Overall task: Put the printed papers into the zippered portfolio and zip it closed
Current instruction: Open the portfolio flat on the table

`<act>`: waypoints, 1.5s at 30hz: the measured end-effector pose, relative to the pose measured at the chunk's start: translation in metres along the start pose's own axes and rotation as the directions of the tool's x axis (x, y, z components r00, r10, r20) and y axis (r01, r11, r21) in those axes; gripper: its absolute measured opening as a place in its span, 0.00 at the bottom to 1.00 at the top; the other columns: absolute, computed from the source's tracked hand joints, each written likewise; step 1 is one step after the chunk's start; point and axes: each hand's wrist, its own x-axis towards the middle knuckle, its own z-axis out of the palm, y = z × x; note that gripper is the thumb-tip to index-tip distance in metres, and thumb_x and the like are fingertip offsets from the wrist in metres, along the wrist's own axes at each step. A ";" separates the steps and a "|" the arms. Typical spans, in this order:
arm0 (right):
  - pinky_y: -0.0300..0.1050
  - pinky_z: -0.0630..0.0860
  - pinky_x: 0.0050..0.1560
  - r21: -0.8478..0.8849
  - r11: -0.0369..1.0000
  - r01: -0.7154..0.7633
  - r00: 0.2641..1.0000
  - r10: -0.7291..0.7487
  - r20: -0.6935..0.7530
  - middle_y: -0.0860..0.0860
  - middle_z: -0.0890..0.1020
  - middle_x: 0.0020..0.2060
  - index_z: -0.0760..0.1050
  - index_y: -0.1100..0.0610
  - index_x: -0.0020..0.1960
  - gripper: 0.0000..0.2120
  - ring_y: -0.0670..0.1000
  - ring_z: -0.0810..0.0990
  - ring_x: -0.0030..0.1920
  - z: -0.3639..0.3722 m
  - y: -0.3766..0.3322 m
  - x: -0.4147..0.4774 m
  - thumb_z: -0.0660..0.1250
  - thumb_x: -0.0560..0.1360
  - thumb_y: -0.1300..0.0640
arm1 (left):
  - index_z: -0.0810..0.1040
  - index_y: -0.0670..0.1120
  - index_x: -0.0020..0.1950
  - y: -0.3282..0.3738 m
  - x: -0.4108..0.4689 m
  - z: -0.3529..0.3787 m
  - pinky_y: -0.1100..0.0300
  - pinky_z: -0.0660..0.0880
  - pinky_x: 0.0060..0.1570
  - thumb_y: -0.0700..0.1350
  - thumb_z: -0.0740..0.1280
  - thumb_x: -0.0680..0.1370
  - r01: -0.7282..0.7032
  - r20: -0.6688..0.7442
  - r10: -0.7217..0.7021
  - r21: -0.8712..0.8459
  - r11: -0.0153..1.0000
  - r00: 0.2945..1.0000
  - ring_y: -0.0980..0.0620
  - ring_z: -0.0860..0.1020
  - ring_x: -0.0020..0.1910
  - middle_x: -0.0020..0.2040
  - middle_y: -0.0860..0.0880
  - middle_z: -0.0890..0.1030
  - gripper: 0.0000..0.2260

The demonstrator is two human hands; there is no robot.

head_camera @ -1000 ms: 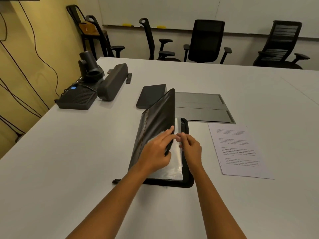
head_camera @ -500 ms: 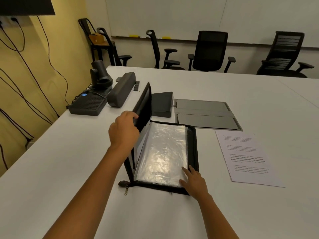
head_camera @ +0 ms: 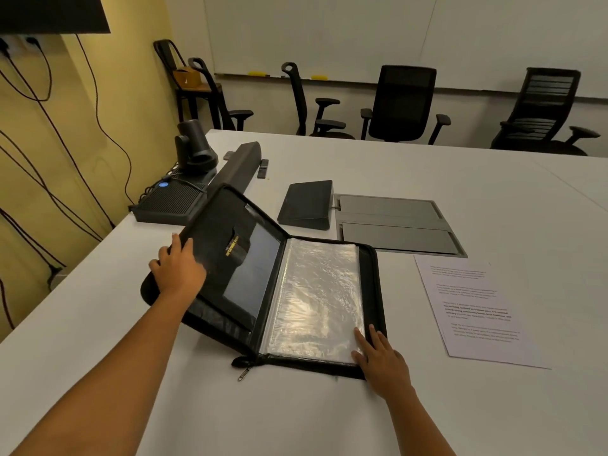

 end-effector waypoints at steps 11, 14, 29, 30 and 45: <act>0.42 0.67 0.61 -0.060 0.998 0.014 0.973 -0.028 -0.229 0.47 0.72 0.66 0.68 0.46 0.67 0.18 0.49 0.72 0.63 -0.009 0.002 0.018 0.50 0.81 0.47 | 0.54 0.49 0.76 -0.054 0.003 0.068 0.42 0.54 0.73 0.51 0.53 0.81 -0.083 0.327 0.047 0.096 0.992 0.944 0.42 0.50 0.76 0.78 0.45 0.49 0.24; 0.40 0.69 0.54 -0.015 0.998 0.057 0.956 -0.059 -0.287 0.47 0.77 0.59 0.74 0.50 0.62 0.15 0.49 0.76 0.56 -0.010 0.006 0.024 0.53 0.81 0.49 | 0.49 0.49 0.77 -0.063 -0.003 0.091 0.43 0.55 0.73 0.51 0.50 0.82 -0.071 0.417 0.032 0.078 0.994 0.908 0.44 0.51 0.77 0.78 0.46 0.49 0.25; 0.44 0.76 0.44 0.230 0.973 -0.026 0.902 0.122 -0.414 0.53 0.81 0.45 0.76 0.57 0.49 0.11 0.50 0.76 0.44 -0.026 0.008 0.072 0.59 0.79 0.51 | 0.65 0.38 0.71 -0.017 -0.043 0.126 0.39 0.48 0.72 0.37 0.60 0.77 0.562 0.047 -0.638 -0.527 0.638 0.769 0.38 0.54 0.75 0.76 0.37 0.56 0.22; 0.45 0.76 0.46 0.295 0.954 -0.048 0.894 0.173 -0.413 0.53 0.80 0.48 0.76 0.57 0.52 0.10 0.51 0.76 0.48 -0.027 0.008 0.075 0.61 0.78 0.52 | 0.64 0.39 0.71 -0.012 -0.045 0.126 0.39 0.48 0.72 0.37 0.60 0.76 0.583 0.042 -0.687 -0.569 0.581 0.725 0.38 0.53 0.75 0.76 0.38 0.54 0.22; 0.54 0.73 0.60 0.771 0.541 -0.336 0.851 0.525 0.003 0.62 0.74 0.63 0.64 0.64 0.68 0.25 0.61 0.74 0.61 -0.040 0.009 0.114 0.60 0.78 0.48 | 0.63 0.40 0.72 0.028 -0.038 0.126 0.46 0.68 0.66 0.46 0.57 0.81 0.457 0.282 -0.851 -0.888 -0.056 0.443 0.36 0.71 0.66 0.69 0.35 0.70 0.21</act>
